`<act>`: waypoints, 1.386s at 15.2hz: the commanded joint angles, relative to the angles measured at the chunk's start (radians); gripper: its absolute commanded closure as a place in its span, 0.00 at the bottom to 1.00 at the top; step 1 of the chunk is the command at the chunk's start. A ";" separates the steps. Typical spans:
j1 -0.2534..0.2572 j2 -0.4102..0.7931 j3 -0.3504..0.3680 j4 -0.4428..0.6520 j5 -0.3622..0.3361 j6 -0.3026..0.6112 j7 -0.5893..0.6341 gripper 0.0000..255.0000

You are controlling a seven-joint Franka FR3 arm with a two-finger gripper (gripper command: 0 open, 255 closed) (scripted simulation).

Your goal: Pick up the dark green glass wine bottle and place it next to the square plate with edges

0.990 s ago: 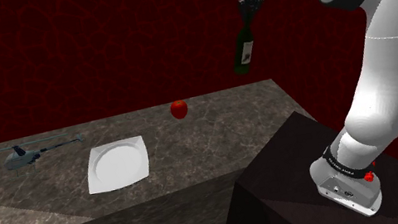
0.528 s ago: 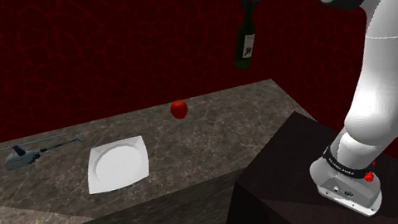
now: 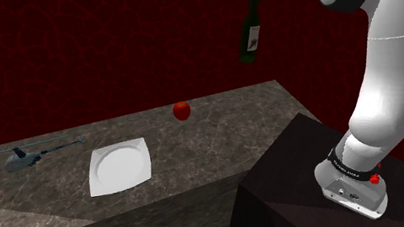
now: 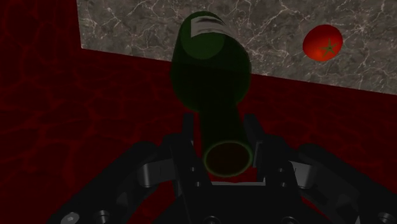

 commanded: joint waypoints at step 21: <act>0.156 -0.176 0.019 -0.057 -0.077 -0.106 0.165 1.00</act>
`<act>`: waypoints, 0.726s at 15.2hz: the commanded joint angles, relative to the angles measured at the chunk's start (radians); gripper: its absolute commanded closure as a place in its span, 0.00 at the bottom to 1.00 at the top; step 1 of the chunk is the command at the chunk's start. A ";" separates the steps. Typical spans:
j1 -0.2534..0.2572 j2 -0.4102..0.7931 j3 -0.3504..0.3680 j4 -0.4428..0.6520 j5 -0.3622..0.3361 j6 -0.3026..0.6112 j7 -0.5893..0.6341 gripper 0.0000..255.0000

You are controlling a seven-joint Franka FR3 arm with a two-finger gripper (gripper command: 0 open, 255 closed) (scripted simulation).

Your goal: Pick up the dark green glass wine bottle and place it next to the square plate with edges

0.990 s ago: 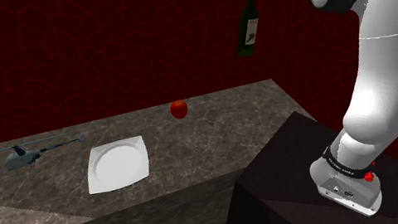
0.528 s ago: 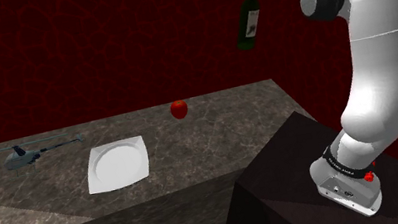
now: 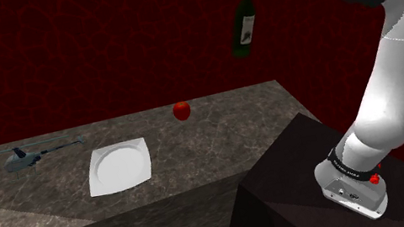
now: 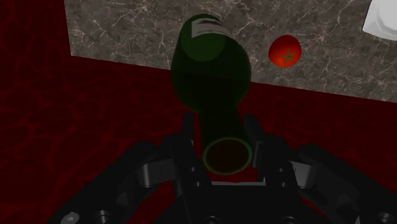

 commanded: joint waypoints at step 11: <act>0.208 -0.247 0.112 -0.316 -0.114 0.082 0.294 1.00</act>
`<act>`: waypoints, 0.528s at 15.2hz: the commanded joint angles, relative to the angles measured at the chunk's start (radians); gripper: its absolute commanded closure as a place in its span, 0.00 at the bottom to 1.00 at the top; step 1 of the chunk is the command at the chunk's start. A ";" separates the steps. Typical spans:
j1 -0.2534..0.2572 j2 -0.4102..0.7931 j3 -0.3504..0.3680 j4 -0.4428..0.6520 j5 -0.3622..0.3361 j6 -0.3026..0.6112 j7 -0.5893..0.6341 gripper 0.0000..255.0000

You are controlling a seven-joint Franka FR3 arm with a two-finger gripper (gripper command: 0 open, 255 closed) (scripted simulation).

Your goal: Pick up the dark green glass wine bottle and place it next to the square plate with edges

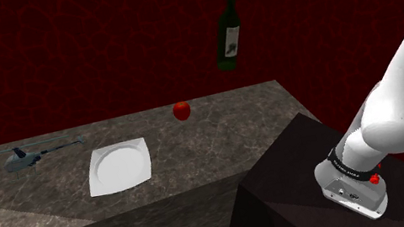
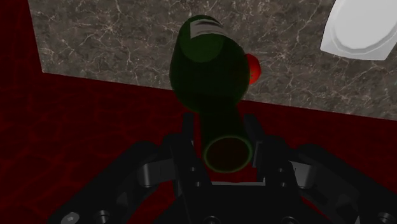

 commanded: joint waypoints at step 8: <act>0.116 -0.086 0.112 -0.102 -0.040 0.013 0.227 1.00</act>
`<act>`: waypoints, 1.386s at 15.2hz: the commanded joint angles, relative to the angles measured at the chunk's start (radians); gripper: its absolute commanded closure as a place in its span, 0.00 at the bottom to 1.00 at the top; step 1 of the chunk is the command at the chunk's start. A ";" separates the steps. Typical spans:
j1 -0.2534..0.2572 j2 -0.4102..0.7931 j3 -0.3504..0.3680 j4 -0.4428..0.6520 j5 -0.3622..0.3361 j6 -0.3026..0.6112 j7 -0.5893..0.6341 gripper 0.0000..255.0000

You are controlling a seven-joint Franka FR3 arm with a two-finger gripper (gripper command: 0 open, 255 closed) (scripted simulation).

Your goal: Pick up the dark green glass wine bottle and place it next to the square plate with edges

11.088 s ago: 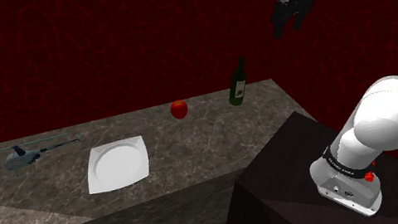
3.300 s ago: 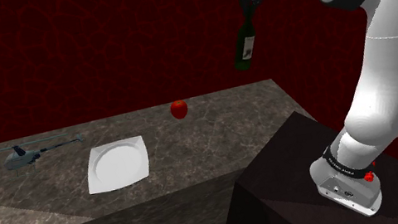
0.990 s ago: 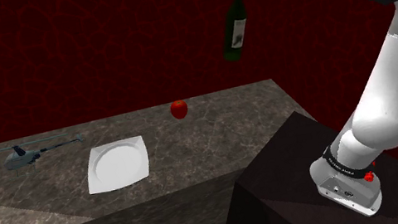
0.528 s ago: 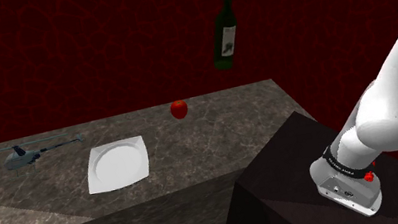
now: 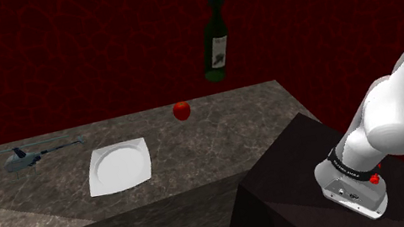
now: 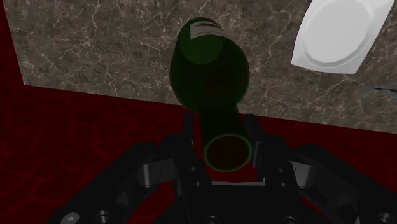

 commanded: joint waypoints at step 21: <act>0.267 0.168 0.255 0.218 -0.054 -0.078 0.516 1.00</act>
